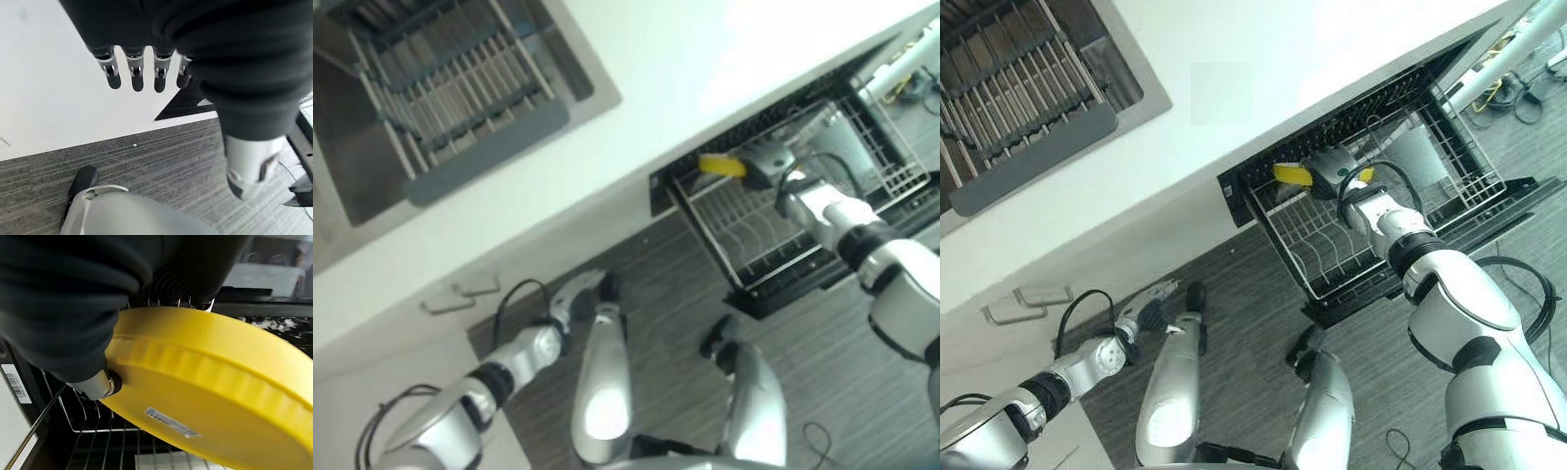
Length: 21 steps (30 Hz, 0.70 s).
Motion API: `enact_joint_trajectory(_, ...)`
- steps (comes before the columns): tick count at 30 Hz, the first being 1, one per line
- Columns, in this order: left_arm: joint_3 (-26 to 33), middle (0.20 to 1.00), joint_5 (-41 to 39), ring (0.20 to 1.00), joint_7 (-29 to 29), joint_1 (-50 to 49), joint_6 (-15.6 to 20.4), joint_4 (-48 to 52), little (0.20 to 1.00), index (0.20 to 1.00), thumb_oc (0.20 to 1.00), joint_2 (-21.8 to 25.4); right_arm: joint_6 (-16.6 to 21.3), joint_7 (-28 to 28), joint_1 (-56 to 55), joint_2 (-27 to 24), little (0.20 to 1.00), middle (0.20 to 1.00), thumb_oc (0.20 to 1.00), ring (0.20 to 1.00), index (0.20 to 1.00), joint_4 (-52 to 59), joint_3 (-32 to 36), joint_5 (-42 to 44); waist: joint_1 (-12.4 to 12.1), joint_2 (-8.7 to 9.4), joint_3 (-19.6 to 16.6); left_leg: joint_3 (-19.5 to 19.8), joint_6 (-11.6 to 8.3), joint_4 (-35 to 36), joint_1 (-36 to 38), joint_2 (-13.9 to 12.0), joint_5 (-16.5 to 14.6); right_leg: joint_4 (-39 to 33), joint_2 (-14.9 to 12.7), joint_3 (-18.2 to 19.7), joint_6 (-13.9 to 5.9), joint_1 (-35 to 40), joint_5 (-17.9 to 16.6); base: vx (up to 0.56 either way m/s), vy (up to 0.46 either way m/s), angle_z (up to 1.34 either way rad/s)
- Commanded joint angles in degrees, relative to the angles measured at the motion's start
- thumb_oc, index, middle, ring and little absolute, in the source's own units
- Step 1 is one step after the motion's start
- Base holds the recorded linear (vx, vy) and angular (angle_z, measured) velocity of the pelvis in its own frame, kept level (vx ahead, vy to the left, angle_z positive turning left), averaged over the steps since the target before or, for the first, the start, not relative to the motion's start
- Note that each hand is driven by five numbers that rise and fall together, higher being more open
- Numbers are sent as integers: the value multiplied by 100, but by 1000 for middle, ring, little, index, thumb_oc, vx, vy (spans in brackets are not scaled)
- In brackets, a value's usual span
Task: Place the dishes in the dishwasher.
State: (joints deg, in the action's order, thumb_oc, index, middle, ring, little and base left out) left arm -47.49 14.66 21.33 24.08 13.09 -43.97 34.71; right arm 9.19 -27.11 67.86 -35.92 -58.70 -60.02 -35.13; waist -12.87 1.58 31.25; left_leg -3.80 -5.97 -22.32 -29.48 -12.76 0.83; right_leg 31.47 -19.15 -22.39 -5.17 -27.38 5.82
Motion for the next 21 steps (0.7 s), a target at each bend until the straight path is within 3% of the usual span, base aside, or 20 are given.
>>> enact_joint_trajectory(1, -114, 1000, 70, 1000, 390, -23, 106, 265, 1000, 1000, 1000, 4, -308, -911, 617, -187, 200, 200, 200, 200, 200, -320, 297, -420, -84, -163, -145, 364, 461, -253, -114, 356, -280, 436, 348, 481, -123, 79, 64, -30, -18, 6)
enact_joint_trajectory(2, -148, 1000, 181, 1000, 548, -3, 213, 227, 1000, 1000, 1000, -44, -469, -1264, 698, -73, 200, 200, 200, 200, 200, -519, 313, -653, -118, -195, -145, 411, 482, -297, -242, 385, -303, 486, 376, 497, -101, -29, 100, -63, -31, 7)
enact_joint_trajectory(3, -186, 1000, 322, 1000, 851, 18, 357, 178, 1000, 1000, 1000, -99, -907, -1895, 743, -2, 200, 200, 200, 200, 200, -631, 325, -937, -123, -240, -145, 453, 504, -373, -475, 428, -329, 536, 427, 542, -83, -225, 132, -65, -36, 6)
enact_joint_trajectory(12, -92, 1000, 395, 1000, 1780, -34, 402, 217, 1000, 1000, 1000, -418, -1829, -3254, 231, 58, 200, 200, 200, 200, 200, -809, 861, -729, -8, -370, -145, 477, 556, -473, -982, 510, -353, 710, 518, 653, -32, -768, 199, -23, 12, 4)
enact_joint_trajectory(17, -81, 1000, 728, 1000, 2178, 17, 429, 200, 1000, 1000, 1000, -638, -2148, -3410, 119, 183, 200, 200, 200, 200, 200, -1116, 955, -668, -25, -434, -145, 464, 582, -529, -1145, 540, -370, 779, 452, 615, -13, -919, 191, -2, 0, 1)
enact_joint_trajectory(21, -72, 1000, 841, 1000, 2406, 13, 515, 235, 1000, 1000, 1000, -646, -2341, -3326, 99, 189, 200, 200, 200, 200, 200, -1401, 1089, 45, -36, -485, -145, 446, 581, -574, -1303, 552, -356, 799, 422, 586, 5, -1036, 175, -20, 10, 5)
